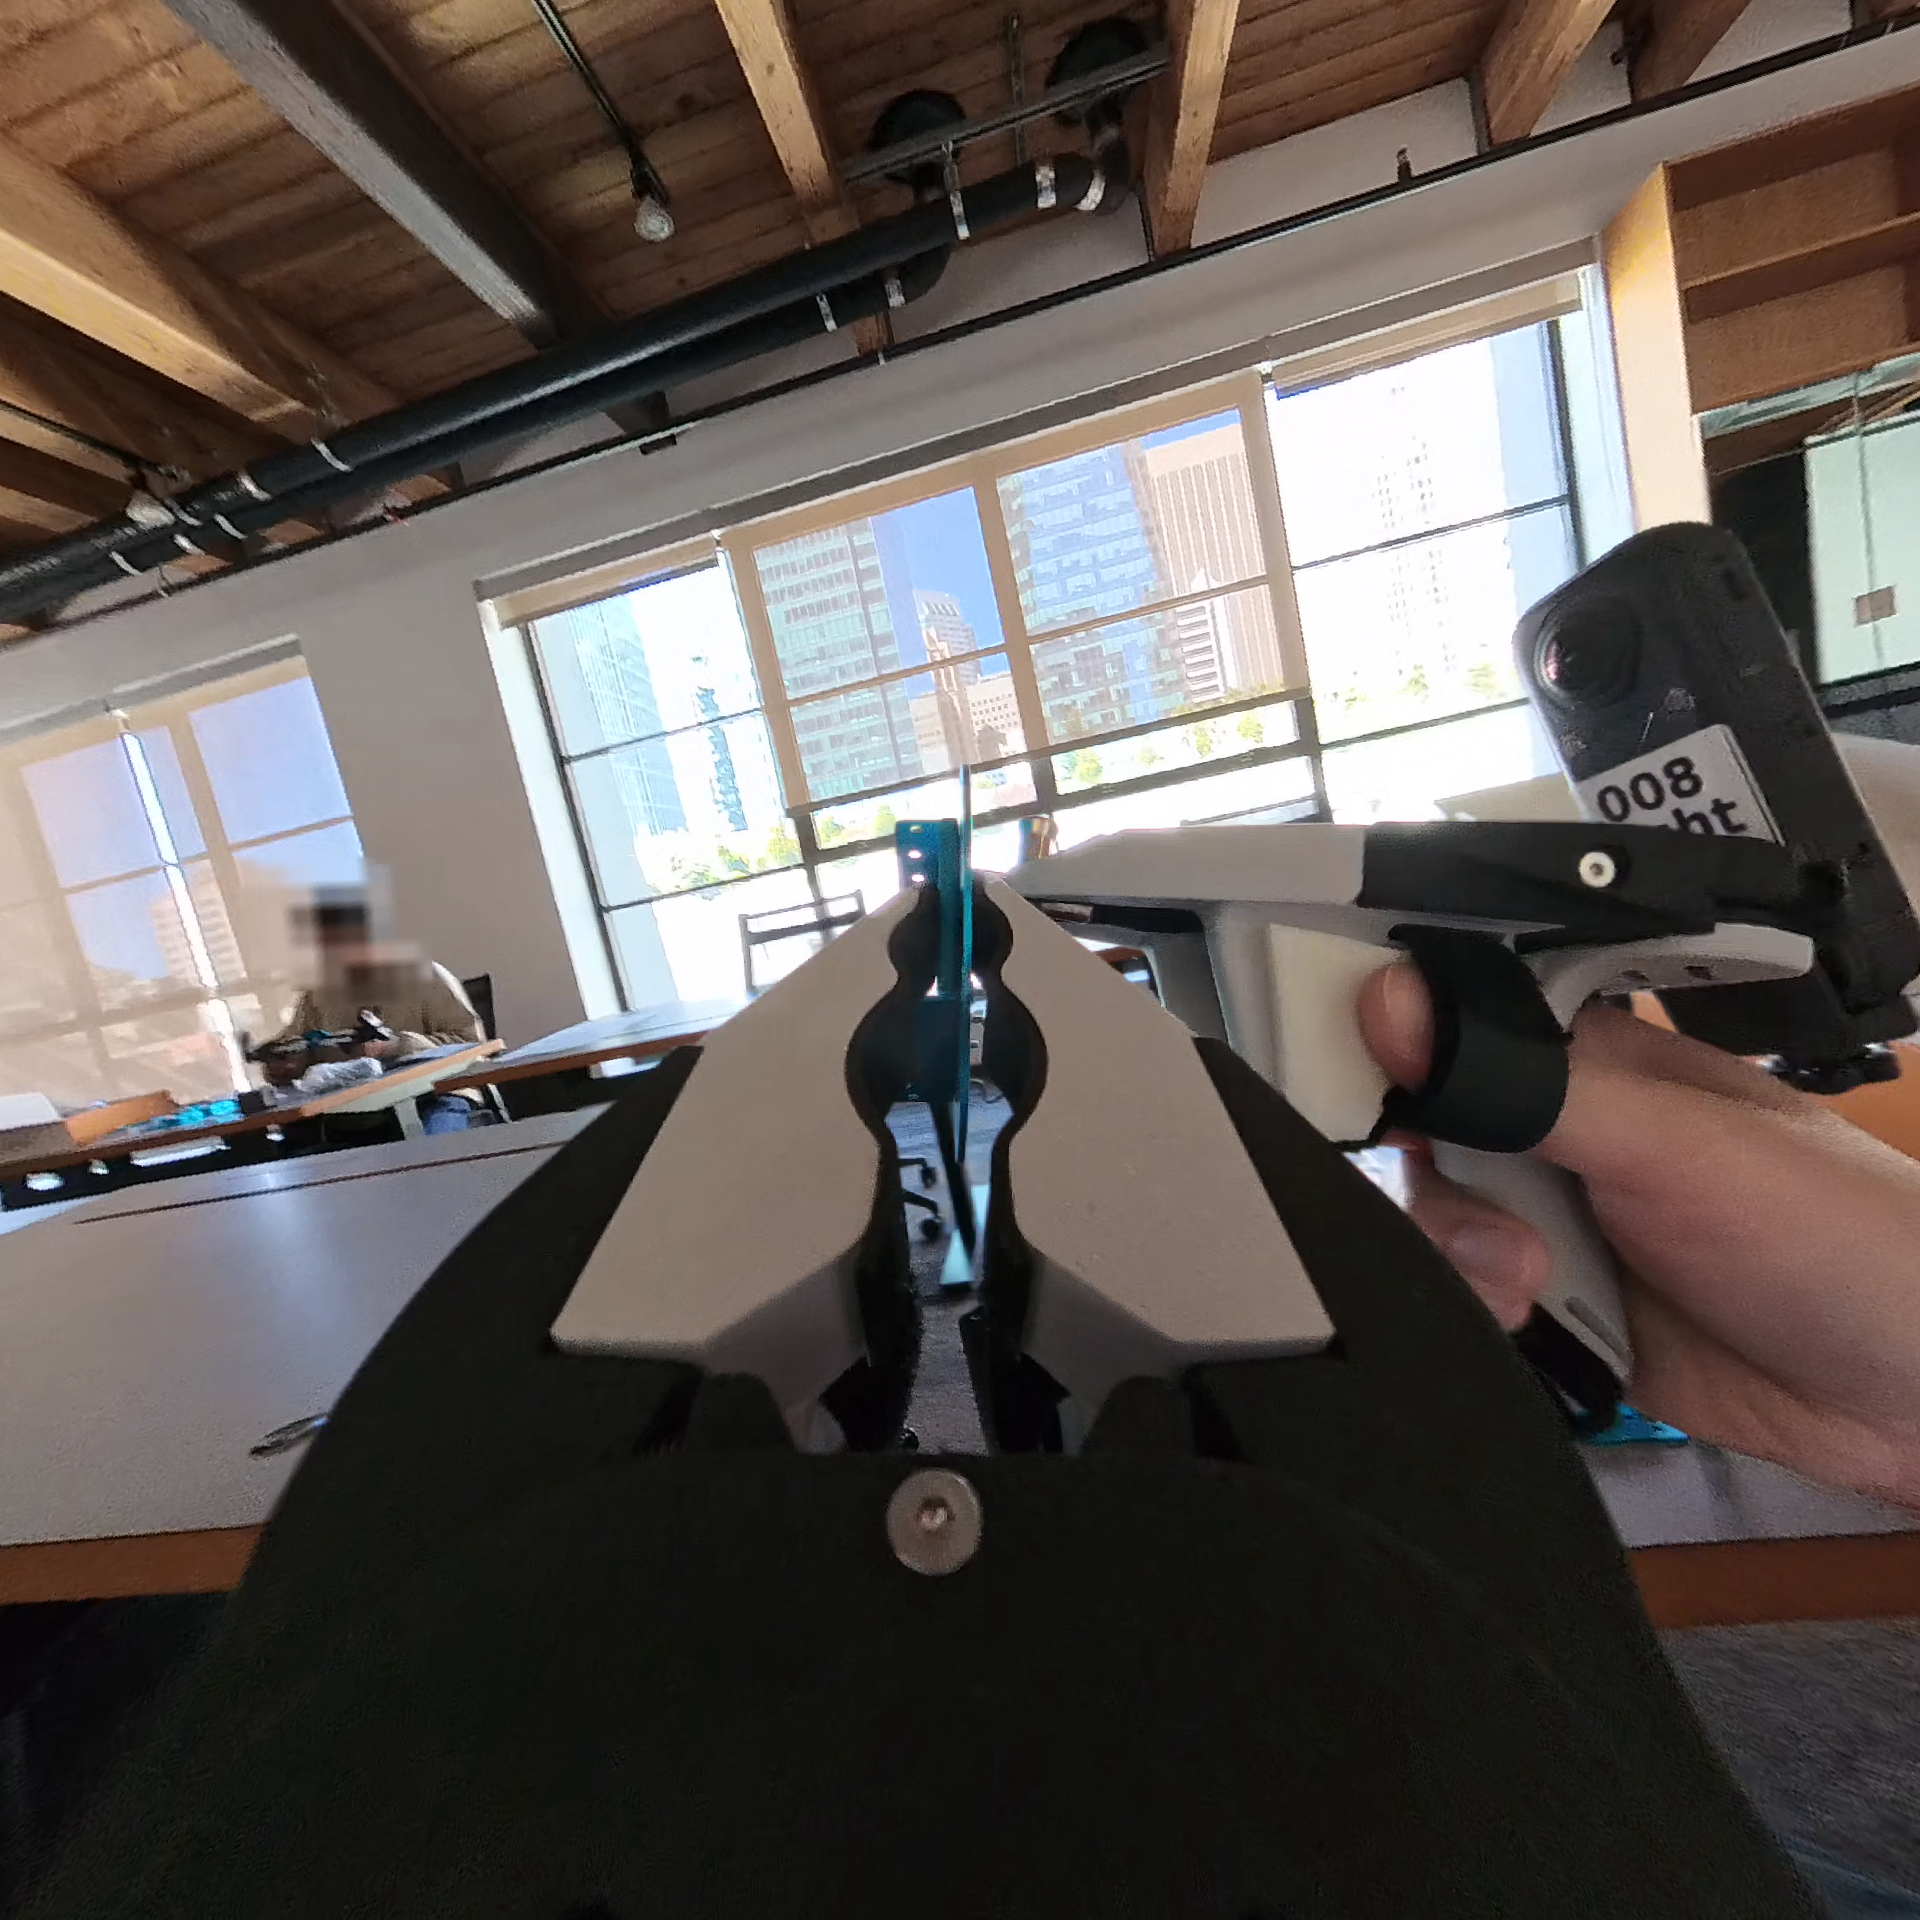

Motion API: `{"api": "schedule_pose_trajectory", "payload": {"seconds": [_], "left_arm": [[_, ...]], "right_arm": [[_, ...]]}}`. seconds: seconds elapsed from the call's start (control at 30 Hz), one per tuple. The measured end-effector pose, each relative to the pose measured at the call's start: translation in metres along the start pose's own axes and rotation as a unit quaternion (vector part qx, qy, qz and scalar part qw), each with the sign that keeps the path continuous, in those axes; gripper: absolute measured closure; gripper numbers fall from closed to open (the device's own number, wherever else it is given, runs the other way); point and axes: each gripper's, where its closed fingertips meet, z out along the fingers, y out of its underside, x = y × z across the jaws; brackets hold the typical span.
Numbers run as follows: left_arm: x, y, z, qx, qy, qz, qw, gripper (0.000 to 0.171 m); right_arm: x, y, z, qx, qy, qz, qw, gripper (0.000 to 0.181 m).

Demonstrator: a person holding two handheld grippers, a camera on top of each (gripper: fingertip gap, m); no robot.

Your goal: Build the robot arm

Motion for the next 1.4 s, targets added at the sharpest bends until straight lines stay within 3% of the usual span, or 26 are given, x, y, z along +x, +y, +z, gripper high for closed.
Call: {"api": "schedule_pose_trajectory", "payload": {"seconds": [0.1, 0.23, 0.33, 0.47, 0.63, 0.8, 0.97, 1.07, 1.13, 1.23, 1.33, 1.4], "left_arm": [[0.001, -0.002, -0.002, -0.008, 0.021, -0.022, 0.999, 0.169], [0.000, -0.006, -0.003, 0.000, 0.028, 0.017, 0.999, 0.169], [0.000, -0.007, -0.005, 0.016, 0.013, 0.063, 0.998, 0.169], [0.004, -0.008, -0.008, 0.033, 0.028, 0.082, 0.996, 0.169], [0.008, -0.008, -0.009, 0.030, 0.066, 0.076, 0.994, 0.168], [0.008, -0.005, -0.009, 0.015, 0.073, 0.091, 0.993, 0.169], [-0.003, 0.001, -0.005, -0.010, 0.023, 0.045, 0.999, 0.170], [0.000, 0.000, -0.005, -0.013, 0.040, 0.032, 0.999, 0.169], [-0.001, -0.004, -0.008, -0.009, 0.029, 0.062, 0.998, 0.170], [0.003, -0.004, -0.009, -0.014, 0.024, 0.092, 0.995, 0.170], [0.007, -0.005, -0.010, -0.014, 0.020, 0.099, 0.995, 0.169], [0.008, -0.006, -0.010, -0.013, 0.018, 0.105, 0.994, 0.169]], "right_arm": [[-0.003, 0.000, -0.001, -0.043, 0.007, -0.073, 0.996, 0.173], [-0.005, -0.002, 0.002, -0.088, 0.030, -0.103, 0.990, 0.173], [-0.007, 0.001, 0.004, -0.087, 0.003, 0.029, 0.996, 0.174], [-0.012, 0.001, 0.001, -0.062, -0.063, 0.193, 0.977, 0.175], [-0.014, -0.001, -0.002, -0.074, -0.062, 0.159, 0.983, 0.175], [-0.014, 0.003, -0.004, -0.098, -0.099, 0.251, 0.958, 0.175], [0.002, 0.000, -0.011, -0.060, -0.037, 0.167, 0.983, 0.175], [0.006, -0.001, -0.014, -0.103, 0.038, -0.048, 0.993, 0.174], [0.007, -0.014, -0.018, -0.122, 0.107, -0.288, 0.944, 0.174], [-0.013, -0.023, -0.016, -0.141, 0.135, -0.538, 0.820, 0.174], [-0.012, -0.011, -0.012, -0.198, 0.150, -0.670, 0.699, 0.175], [-0.015, -0.005, -0.010, -0.202, 0.143, -0.711, 0.659, 0.174]]}}
